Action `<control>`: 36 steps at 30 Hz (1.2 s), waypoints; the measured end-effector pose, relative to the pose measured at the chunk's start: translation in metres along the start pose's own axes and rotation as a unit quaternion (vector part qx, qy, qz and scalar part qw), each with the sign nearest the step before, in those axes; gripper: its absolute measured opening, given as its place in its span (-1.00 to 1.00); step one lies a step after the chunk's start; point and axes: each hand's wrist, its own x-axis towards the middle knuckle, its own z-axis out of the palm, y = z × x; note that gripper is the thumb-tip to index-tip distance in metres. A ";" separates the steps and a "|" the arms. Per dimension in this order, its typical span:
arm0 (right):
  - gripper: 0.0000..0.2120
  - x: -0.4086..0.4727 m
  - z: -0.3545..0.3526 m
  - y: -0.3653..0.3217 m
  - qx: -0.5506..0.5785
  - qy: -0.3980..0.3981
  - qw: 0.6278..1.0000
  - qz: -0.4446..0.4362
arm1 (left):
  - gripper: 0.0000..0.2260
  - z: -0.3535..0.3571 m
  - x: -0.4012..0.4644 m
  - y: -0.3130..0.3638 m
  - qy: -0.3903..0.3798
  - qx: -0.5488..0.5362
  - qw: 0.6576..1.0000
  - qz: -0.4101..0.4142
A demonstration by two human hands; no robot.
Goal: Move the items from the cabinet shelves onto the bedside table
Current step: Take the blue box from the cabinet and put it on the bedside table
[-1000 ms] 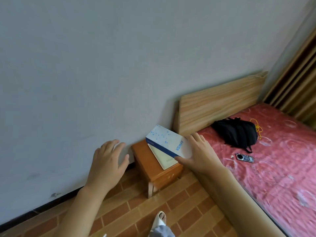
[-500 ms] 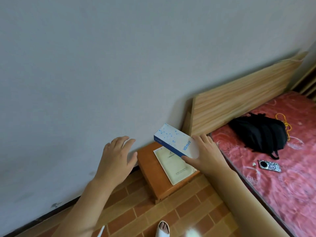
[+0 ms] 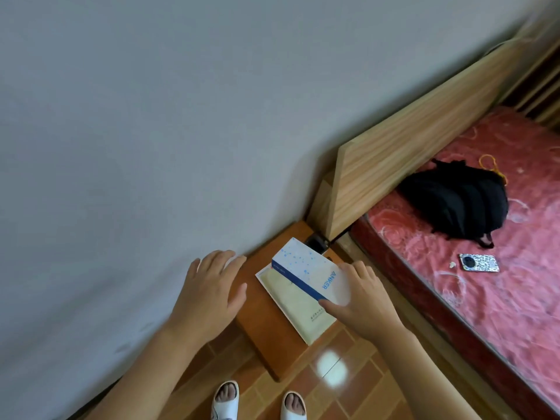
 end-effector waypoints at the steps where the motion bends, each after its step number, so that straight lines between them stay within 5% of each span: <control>1: -0.17 0.007 0.013 0.005 0.000 -0.002 1.000 0.008 | -0.56 0.011 0.008 -0.006 -0.006 0.002 1.000 0.009; 19: -0.10 0.062 0.261 0.095 0.016 -0.003 0.992 0.127 | -0.50 0.209 0.054 -0.073 -0.100 -0.016 0.994 0.051; 36: -0.09 0.071 0.304 0.106 -0.007 -0.017 0.990 0.138 | -0.49 0.249 0.060 -0.084 -0.101 0.006 0.993 0.060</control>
